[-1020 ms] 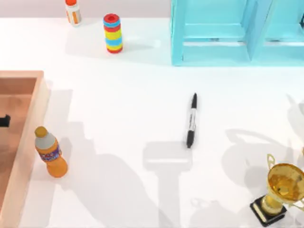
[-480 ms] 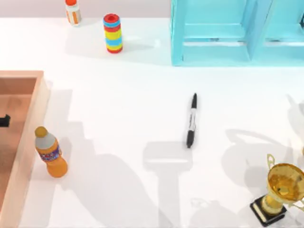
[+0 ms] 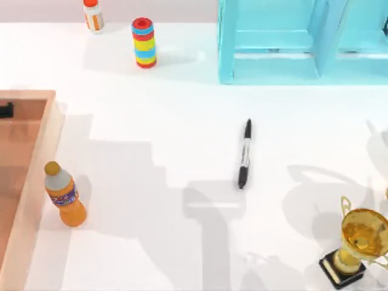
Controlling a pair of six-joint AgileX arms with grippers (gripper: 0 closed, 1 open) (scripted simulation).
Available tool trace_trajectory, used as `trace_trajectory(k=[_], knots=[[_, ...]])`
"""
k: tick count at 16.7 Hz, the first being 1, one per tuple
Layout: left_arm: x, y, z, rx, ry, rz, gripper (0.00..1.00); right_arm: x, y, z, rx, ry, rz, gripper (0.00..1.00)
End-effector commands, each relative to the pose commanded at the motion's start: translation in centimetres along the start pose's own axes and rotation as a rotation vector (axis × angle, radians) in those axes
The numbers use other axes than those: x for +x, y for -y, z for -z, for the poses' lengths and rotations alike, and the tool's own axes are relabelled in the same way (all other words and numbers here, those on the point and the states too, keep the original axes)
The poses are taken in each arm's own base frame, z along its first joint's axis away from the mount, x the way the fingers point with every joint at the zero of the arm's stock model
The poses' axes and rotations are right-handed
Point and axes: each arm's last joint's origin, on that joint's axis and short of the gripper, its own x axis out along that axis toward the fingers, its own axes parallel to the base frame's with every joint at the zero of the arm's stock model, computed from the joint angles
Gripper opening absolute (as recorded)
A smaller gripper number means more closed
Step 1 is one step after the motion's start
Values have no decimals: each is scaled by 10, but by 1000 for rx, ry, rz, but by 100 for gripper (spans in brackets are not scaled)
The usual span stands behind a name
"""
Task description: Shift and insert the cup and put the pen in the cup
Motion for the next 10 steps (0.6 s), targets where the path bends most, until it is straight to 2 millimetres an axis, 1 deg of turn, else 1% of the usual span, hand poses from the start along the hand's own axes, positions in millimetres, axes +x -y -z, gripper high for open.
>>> trace_trajectory(k=[2,4,8,10], knots=[[-22,22,-7,-11,-4,6,0,0,0,0,0,0,0,100],[-46,51,-6,0,-24,15,0,0,0,0,0,0,0,100],[-89,109,12,63,-81,25,0,0,0,0,0,0,0,100],[-102,127,23,92,-101,26,0,0,0,0,0,0,0,100]])
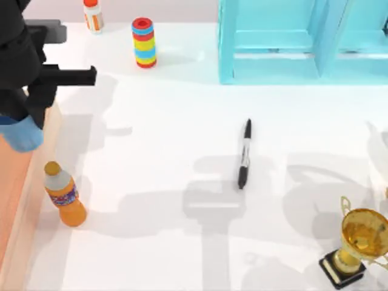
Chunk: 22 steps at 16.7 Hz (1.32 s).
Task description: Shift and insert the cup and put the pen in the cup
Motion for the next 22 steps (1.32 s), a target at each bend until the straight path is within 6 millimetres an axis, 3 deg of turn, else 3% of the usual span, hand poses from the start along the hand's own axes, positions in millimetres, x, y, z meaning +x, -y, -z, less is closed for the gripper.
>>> trace_trajectory(k=[7,10,12,14,17,20,22], knots=[[-2,6,2,7,-15,-1,0,0,0,0,0,0,0,100],[3,-7,-18,-32,3,-1,0,0,0,0,0,0,0,100],[15,-6,-39,-38,6,-6,0,0,0,0,0,0,0,100],[33,11,-59,-24,4,-15,0,0,0,0,0,0,0,100],[60,55,-80,-4,20,-32,0,0,0,0,0,0,0,100],[82,95,-87,0,40,-46,0,0,0,0,0,0,0,100],[87,106,-87,0,43,-50,0,0,0,0,0,0,0,100]])
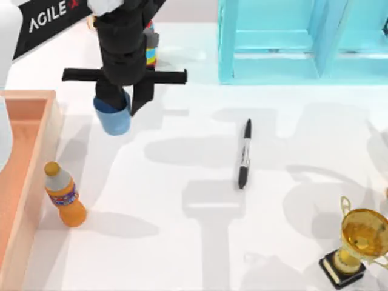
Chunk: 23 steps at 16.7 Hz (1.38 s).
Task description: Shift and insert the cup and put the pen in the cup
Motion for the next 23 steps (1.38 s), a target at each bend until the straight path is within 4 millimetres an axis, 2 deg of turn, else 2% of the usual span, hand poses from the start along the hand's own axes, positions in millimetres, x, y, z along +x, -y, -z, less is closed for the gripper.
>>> trace_trajectory(k=[4,10,14,23], knots=[[2,-2,0,-2,-8,0,0,0,0,0,0,0,0,100],[42,-5,1,0,0,0,0,0,0,0,0,0,0,100],[45,-6,1,0,0,0,0,0,0,0,0,0,0,100],[45,-6,1,0,0,0,68,0,0,0,0,0,0,100]])
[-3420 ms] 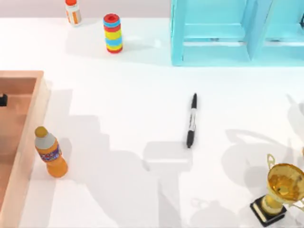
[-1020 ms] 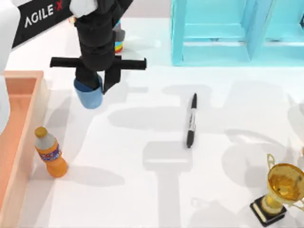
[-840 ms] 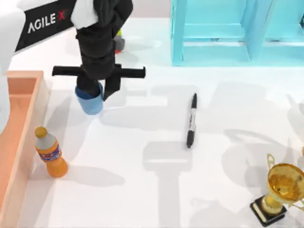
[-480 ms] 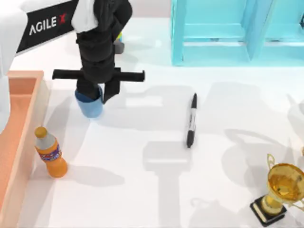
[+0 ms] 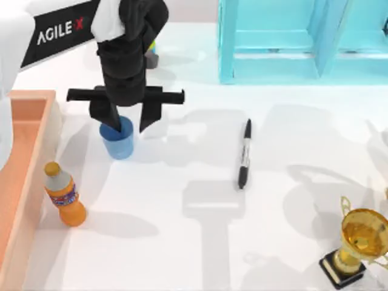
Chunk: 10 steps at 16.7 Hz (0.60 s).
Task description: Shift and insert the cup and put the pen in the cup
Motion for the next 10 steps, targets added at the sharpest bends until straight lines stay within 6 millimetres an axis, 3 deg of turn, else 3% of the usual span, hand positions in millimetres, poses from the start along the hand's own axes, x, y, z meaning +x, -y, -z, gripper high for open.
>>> trace_trajectory(k=[4,10], knots=[[0,0,0,0,0,0,98,0,0,0,0,0,0,100],[0,0,0,0,0,0,100,0,0,0,0,0,0,100]])
